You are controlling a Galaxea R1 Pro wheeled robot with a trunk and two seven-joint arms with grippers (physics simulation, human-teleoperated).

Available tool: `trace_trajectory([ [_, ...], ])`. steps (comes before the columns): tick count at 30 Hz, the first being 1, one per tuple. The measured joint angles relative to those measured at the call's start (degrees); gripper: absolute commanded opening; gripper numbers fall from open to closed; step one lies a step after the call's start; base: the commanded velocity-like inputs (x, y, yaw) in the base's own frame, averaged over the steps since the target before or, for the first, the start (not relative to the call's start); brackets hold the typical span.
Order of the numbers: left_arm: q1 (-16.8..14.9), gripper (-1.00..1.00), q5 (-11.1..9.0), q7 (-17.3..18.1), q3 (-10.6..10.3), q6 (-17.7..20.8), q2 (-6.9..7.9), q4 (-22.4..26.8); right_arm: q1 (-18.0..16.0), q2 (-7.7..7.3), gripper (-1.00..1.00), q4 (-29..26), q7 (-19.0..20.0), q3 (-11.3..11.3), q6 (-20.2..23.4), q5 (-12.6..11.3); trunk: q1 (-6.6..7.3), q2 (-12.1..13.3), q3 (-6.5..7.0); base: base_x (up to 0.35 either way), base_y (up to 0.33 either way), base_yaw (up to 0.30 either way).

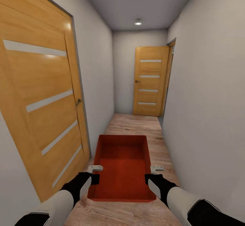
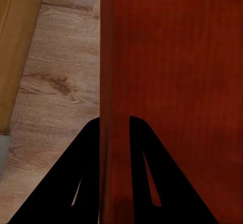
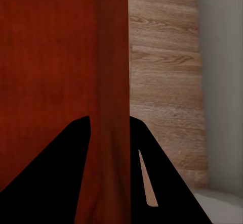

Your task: Move the two storage containers from the living room to the garage. In the garage, place one container on the floor and stack the other container on top of it (either order is fine).

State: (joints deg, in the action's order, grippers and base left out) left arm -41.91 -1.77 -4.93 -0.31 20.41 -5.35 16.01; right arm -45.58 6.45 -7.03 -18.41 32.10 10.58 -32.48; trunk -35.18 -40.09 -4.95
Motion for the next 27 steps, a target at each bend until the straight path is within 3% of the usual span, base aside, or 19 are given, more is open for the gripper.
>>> trace_trajectory([
  [27,0.0,-1.00,0.0,0.0,0.0,0.0,0.00,0.0,0.0,0.02,-1.00,0.0,0.0,0.0,0.0,0.0,0.00,0.0,0.00,0.322,0.000,0.000],
])
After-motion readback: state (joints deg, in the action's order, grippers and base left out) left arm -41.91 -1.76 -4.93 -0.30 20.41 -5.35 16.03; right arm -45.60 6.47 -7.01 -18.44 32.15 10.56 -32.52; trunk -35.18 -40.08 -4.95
